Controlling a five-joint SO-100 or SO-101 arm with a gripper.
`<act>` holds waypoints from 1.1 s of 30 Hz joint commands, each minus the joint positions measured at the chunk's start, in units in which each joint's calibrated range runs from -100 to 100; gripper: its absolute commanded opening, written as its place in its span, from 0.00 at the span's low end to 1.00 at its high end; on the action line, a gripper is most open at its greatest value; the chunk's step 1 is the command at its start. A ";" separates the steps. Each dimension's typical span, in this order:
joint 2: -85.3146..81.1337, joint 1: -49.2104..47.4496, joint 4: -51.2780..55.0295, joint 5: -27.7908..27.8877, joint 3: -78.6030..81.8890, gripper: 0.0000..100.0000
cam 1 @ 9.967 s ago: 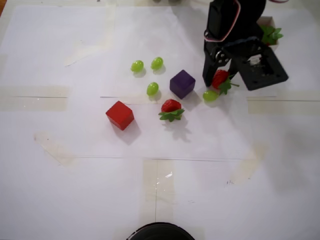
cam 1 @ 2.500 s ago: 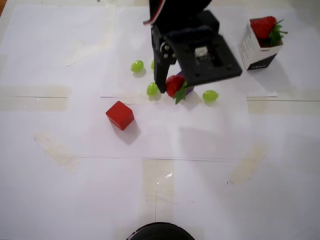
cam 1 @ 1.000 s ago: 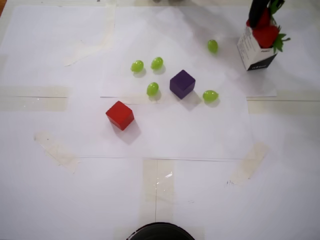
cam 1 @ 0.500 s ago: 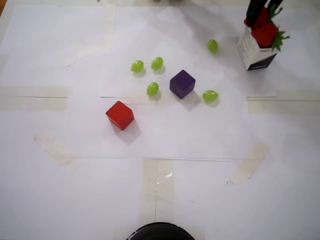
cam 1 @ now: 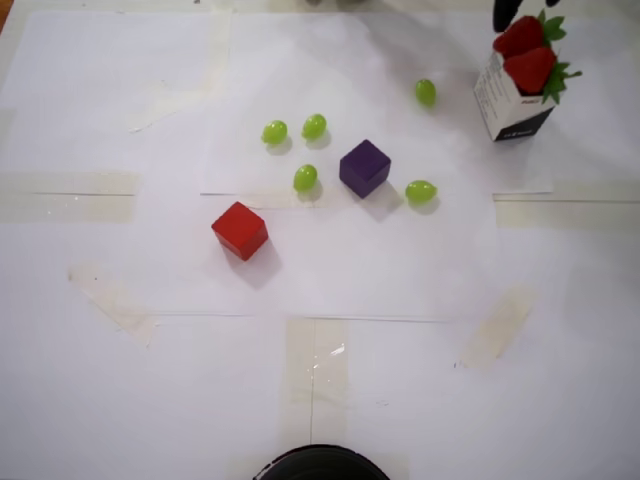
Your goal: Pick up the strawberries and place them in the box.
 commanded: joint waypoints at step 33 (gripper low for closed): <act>-61.07 31.85 -22.40 5.27 70.80 0.00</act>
